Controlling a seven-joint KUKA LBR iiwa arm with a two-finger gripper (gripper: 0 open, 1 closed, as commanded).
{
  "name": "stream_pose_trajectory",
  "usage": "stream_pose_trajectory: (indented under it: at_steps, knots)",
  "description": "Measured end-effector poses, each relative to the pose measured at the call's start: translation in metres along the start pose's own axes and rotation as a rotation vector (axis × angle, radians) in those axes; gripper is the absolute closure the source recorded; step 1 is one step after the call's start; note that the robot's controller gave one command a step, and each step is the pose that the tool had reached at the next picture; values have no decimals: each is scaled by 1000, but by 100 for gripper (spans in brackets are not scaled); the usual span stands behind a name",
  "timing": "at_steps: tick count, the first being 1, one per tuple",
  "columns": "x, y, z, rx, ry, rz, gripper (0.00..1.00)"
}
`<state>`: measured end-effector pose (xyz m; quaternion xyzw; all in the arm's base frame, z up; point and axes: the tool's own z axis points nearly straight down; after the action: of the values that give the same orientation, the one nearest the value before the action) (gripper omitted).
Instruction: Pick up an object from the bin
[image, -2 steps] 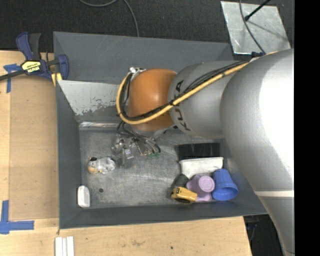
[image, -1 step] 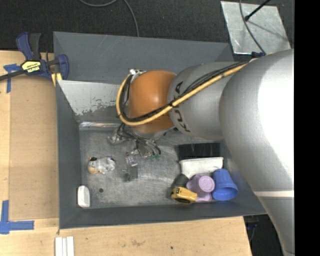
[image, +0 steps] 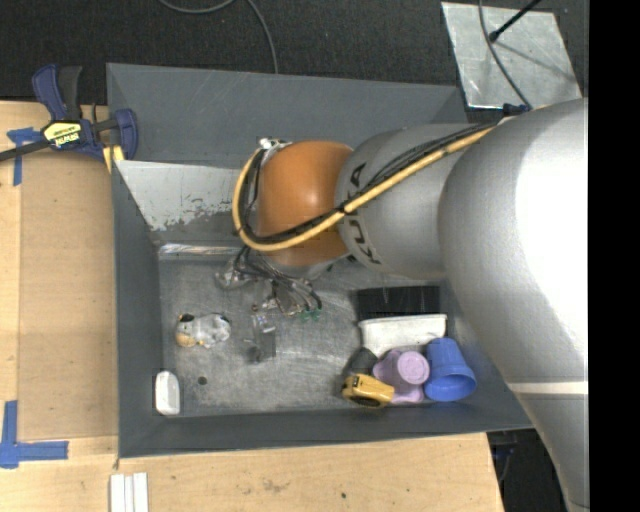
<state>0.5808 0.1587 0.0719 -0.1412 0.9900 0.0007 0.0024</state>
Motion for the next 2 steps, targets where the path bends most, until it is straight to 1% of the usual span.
stream_pose_trajectory:
  at_steps: [1,2]
  knots:
    - [-14,44,-23,2,3,-62,0]
    - [11,74,-15,-3,-3,-86,0]
